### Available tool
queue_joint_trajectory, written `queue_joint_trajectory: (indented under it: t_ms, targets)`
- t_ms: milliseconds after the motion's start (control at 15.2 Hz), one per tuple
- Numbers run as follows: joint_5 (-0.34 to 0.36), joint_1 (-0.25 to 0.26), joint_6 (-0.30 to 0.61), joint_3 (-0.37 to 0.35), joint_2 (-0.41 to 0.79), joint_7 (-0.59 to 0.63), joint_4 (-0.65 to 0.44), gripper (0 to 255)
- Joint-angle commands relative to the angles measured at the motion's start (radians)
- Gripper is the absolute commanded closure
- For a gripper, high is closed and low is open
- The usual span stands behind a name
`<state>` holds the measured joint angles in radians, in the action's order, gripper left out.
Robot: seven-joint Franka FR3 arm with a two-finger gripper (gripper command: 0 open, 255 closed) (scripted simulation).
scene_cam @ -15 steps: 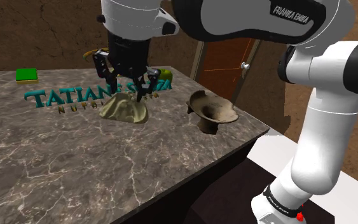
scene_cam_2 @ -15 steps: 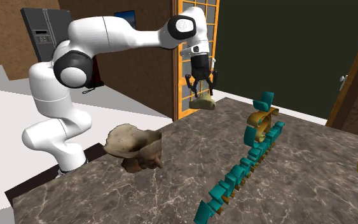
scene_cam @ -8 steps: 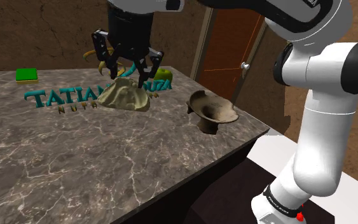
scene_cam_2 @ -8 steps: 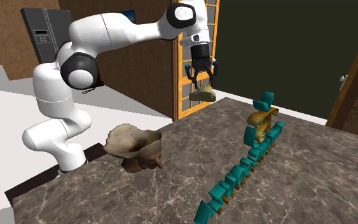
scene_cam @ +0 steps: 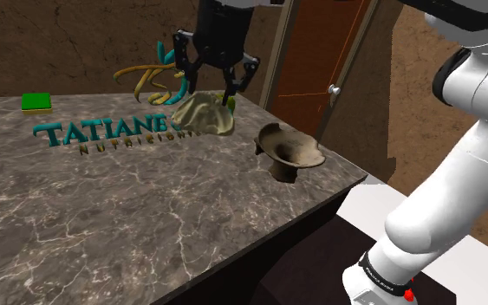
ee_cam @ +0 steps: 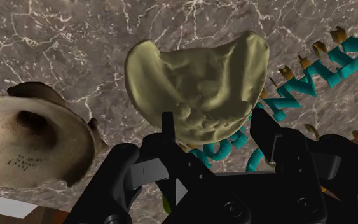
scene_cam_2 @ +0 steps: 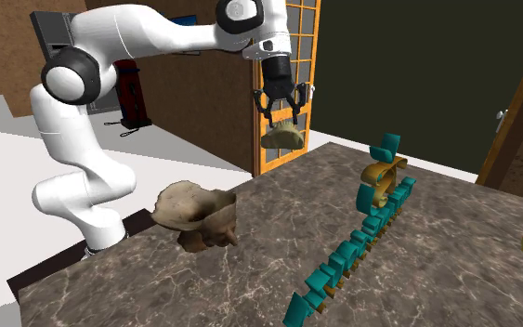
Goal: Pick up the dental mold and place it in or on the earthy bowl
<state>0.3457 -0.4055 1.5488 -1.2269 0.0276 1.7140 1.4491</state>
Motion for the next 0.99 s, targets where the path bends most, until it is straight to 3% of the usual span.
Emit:
queue_joint_trajectory:
  t_ms: [0,132,330,924]
  targets:
    - [-0.213,-0.117,0.061,0.063,-0.200,-0.159,0.089,255]
    - [-0.308,-0.063,0.084,0.216,-0.309,-0.257,0.165,255]
    - [-0.382,-0.006,0.102,0.374,-0.417,-0.368,0.263,255]
    - [-0.450,0.062,0.118,0.675,-0.620,-0.629,0.475,255]
